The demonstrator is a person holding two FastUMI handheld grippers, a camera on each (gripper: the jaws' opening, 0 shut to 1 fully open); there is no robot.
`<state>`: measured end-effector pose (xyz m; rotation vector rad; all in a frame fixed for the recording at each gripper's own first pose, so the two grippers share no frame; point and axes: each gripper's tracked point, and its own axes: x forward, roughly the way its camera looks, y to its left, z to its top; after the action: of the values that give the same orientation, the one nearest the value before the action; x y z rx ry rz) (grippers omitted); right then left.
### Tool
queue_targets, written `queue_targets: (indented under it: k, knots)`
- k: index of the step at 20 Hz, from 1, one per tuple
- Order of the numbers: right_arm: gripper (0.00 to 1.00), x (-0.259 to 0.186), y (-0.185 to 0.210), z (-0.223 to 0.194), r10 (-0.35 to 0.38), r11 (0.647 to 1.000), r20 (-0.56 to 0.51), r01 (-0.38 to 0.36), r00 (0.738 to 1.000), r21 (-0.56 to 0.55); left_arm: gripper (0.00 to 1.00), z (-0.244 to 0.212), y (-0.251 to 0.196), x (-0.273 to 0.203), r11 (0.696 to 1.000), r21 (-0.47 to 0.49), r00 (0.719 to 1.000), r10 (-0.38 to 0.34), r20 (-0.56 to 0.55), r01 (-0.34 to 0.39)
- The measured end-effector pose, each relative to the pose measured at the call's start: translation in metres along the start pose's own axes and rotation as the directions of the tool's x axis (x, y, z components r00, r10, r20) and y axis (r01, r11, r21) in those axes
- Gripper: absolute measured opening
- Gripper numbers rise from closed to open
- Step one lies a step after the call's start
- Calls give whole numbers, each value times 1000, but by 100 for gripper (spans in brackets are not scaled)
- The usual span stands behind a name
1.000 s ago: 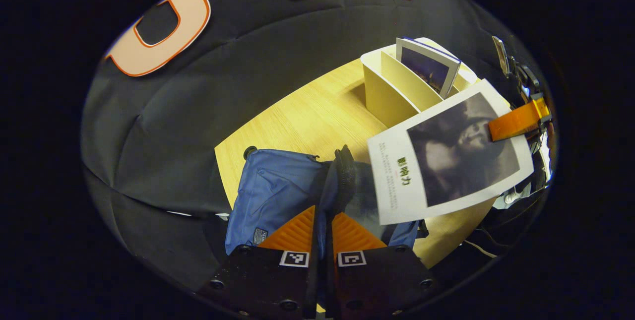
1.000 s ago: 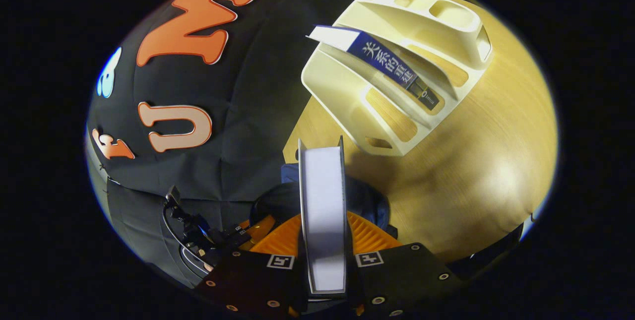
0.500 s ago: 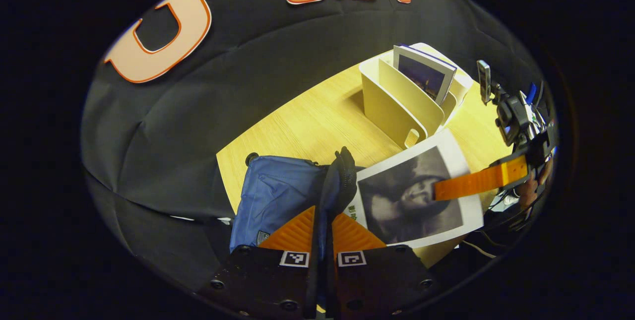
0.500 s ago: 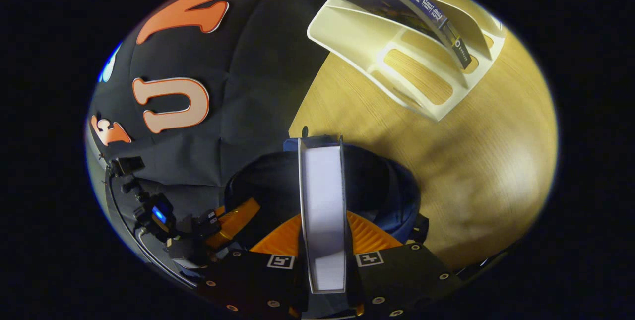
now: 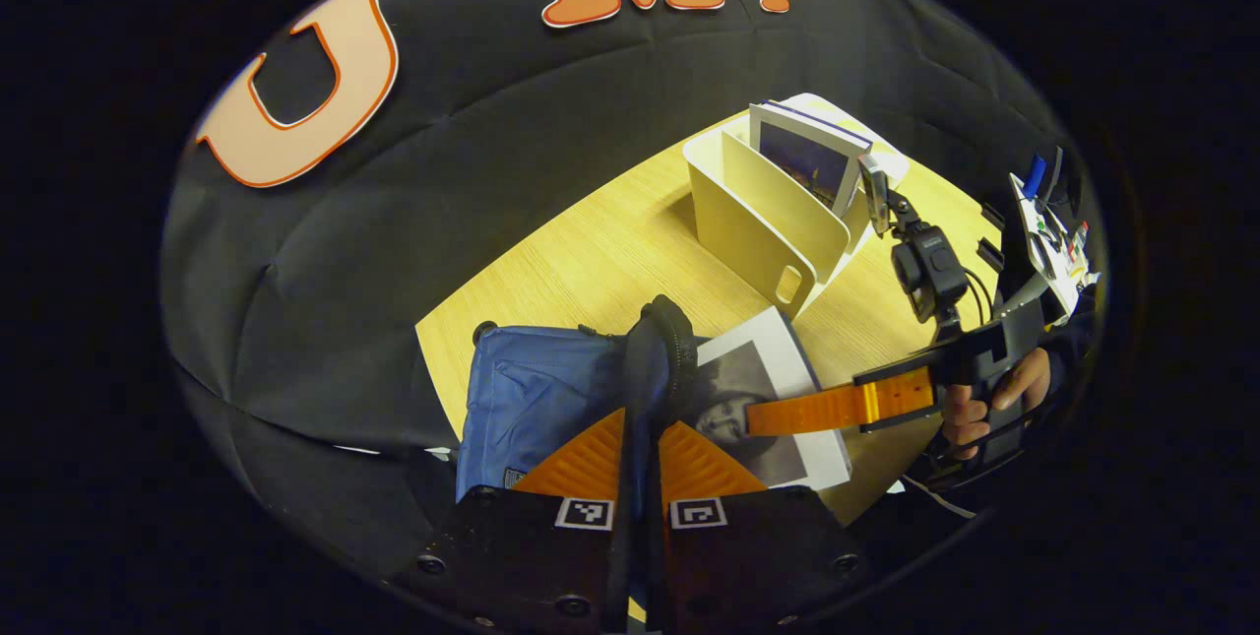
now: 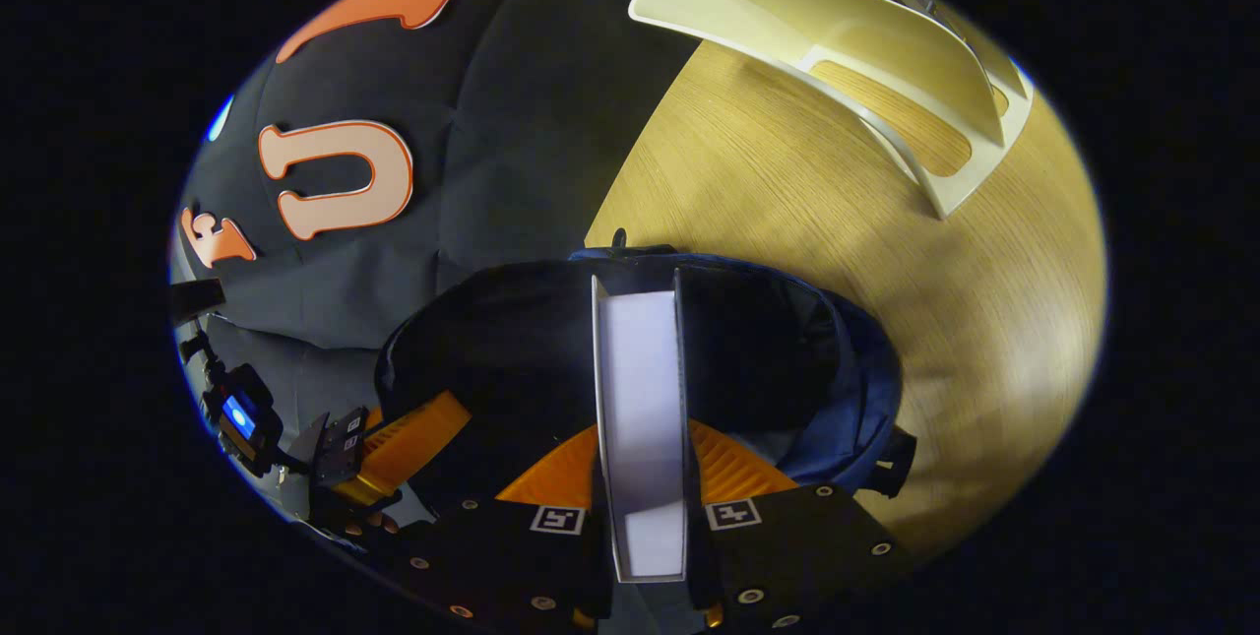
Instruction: Open the schoolbag, grab two books from the bookshelf and put them into the schoolbag.
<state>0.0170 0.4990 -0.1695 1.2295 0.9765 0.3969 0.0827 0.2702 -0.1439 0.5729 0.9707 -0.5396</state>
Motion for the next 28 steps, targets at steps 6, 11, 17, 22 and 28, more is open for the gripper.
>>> queue_targets:
  k: [6,11,17,22,28]
  knots:
    - [30,26,0,-11,2,1000,-4,-2,1000,-3,7,-1,-15,-1,999,20,999,-33,1,33]
    - [30,43,-6,-18,18,999,-16,-17,1000,47,7,-7,-23,2,998,21,998,-61,-1,61]
    - [33,60,-6,-21,1,995,-46,4,999,103,7,-17,-28,5,997,-9,997,-75,-9,75]
    - [52,47,4,-24,-25,995,-71,31,997,92,7,-18,-18,3,995,-74,998,-59,9,59]
    - [96,20,-12,-23,-113,994,-76,111,991,-24,7,-19,-16,1,990,-130,998,-58,24,60]
